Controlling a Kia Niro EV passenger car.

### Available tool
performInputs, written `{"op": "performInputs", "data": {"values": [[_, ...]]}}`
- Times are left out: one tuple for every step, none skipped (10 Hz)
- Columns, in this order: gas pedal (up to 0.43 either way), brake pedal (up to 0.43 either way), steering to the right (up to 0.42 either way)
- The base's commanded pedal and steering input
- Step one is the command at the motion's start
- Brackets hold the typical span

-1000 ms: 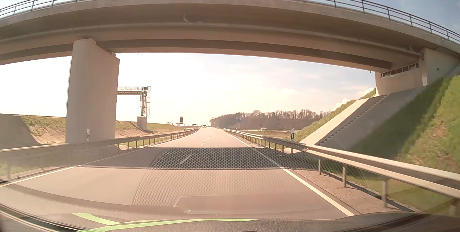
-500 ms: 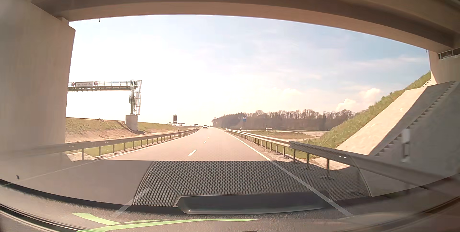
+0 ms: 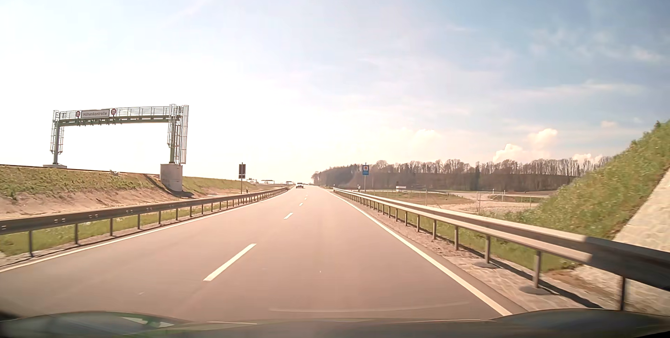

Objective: Follow the waypoints while adhering to traffic rules and regulations

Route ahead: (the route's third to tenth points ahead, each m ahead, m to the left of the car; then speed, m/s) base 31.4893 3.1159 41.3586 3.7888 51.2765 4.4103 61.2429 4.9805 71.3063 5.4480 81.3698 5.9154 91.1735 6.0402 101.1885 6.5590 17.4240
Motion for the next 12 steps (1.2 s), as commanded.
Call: {"op": "performInputs", "data": {"values": [[0.130,0.000,-0.005],[0.130,0.000,-0.005],[0.130,0.000,-0.005],[0.130,0.000,-0.005],[0.130,0.000,-0.005],[0.130,0.000,-0.005],[0.130,0.000,-0.005],[0.130,0.000,-0.005],[0.130,0.000,-0.005],[0.110,0.000,-0.005],[0.098,0.000,-0.005],[0.087,0.000,-0.005]]}}
